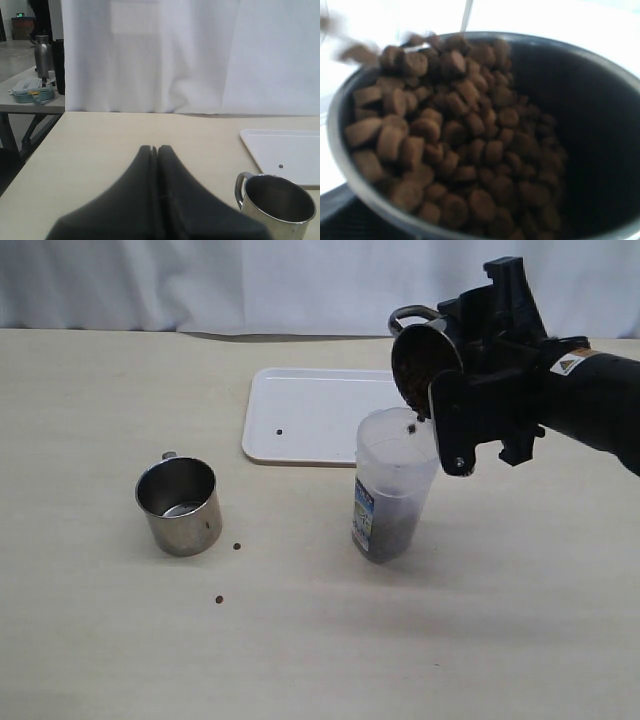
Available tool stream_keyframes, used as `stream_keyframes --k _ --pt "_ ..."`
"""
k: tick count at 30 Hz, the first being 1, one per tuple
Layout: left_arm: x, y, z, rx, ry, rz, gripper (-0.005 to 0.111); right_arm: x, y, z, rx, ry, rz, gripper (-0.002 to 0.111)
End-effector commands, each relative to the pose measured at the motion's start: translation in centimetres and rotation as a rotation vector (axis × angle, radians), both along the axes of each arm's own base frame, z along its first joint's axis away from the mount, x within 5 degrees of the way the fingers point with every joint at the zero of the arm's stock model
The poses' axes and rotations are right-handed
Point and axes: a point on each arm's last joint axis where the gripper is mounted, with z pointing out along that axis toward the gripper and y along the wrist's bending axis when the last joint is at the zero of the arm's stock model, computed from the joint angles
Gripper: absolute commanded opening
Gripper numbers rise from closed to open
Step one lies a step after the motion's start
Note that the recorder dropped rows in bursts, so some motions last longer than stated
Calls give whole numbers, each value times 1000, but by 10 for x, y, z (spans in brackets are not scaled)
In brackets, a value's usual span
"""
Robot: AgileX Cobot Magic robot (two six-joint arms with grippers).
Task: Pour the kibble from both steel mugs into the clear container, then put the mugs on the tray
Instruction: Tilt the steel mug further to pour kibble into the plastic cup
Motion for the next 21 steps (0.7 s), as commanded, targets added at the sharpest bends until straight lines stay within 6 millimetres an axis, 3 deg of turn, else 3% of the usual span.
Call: stream_keyframes --k 1,21 --pt "0 0 1 -4 -13 -7 0 2 -1 6 3 -49 -3 5" --pt "0 0 1 -4 -13 -7 0 1 0 6 -26 -67 23 5"
